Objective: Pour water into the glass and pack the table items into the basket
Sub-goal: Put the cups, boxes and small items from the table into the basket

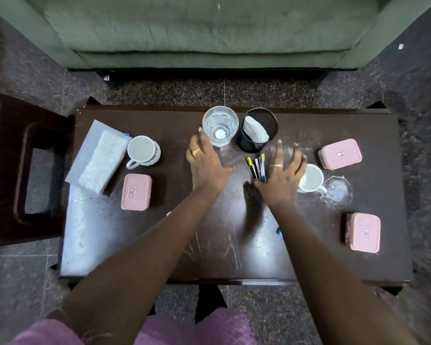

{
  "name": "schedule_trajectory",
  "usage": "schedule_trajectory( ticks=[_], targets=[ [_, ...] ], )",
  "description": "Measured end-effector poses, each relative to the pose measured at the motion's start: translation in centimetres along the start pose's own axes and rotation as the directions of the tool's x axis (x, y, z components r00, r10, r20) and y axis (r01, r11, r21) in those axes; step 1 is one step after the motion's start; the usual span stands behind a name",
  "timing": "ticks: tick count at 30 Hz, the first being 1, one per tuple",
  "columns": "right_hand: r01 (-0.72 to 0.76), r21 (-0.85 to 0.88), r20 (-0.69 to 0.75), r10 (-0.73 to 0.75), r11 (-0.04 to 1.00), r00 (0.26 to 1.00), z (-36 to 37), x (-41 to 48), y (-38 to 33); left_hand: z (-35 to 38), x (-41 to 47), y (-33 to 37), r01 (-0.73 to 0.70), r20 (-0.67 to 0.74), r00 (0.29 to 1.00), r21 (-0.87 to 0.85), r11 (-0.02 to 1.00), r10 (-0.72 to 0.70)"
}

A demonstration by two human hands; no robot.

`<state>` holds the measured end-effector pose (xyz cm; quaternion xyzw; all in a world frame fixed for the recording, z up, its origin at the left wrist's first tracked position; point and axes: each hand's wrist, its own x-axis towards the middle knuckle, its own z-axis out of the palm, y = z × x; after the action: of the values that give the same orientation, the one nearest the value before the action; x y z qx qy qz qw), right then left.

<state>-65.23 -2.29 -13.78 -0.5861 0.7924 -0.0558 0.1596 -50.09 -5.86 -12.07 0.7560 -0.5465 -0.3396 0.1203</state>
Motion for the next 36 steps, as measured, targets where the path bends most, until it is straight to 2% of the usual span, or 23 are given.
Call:
schedule_trajectory(
  ticks=[3,6,9,14,19,22,25,27,31,36],
  targets=[
    [-0.141,-0.103,0.024,0.144,0.985,0.989,-0.3,-1.0,2.6,1.1,-1.6,0.0,-0.02,0.023,1.0,0.004,1.0,0.02],
    [-0.271,-0.131,0.118,0.286,0.954,0.951,-0.8,-0.7,4.8,1.3,-2.1,-0.4,-0.015,0.033,0.999,0.016,1.0,0.015],
    [-0.291,-0.128,0.173,0.31,0.948,0.935,-1.2,0.3,5.9,0.6,-1.8,-1.6,-0.007,0.014,1.0,0.023,1.0,0.006],
    [-0.34,-0.082,0.108,0.348,0.937,0.931,-1.1,0.1,5.2,-2.1,-0.3,-4.5,0.022,-0.116,0.993,0.124,0.992,-0.008],
    [-0.226,-0.065,-0.117,0.217,0.972,0.969,0.0,-2.0,2.2,-6.8,3.2,-8.5,0.235,-0.348,0.92,0.127,0.964,-0.178],
    [-0.172,0.003,-0.194,0.169,0.985,0.966,0.6,-3.3,-0.5,-9.2,5.1,-10.9,0.267,-0.29,0.933,0.161,0.95,-0.213],
    [-0.095,0.039,-0.197,0.101,0.995,0.975,1.2,-4.7,-2.8,-9.9,6.0,-12.1,0.204,-0.121,0.975,0.147,0.968,-0.187],
    [-0.035,0.035,-0.153,0.04,0.999,0.987,2.0,-5.5,-4.2,-10.1,6.1,-12.4,0.13,-0.064,0.99,0.079,0.988,-0.125],
    [0.06,0.02,-0.119,-0.057,0.998,0.991,3.2,-6.6,-7.3,-10.9,5.4,-12.4,0.053,-0.069,0.996,0.021,0.998,-0.052],
    [0.226,0.092,-0.103,-0.217,0.97,0.971,3.8,-6.8,-14.5,-15.2,4.1,-12.9,0.041,-0.117,0.992,-0.108,0.993,-0.053]
  ],
)
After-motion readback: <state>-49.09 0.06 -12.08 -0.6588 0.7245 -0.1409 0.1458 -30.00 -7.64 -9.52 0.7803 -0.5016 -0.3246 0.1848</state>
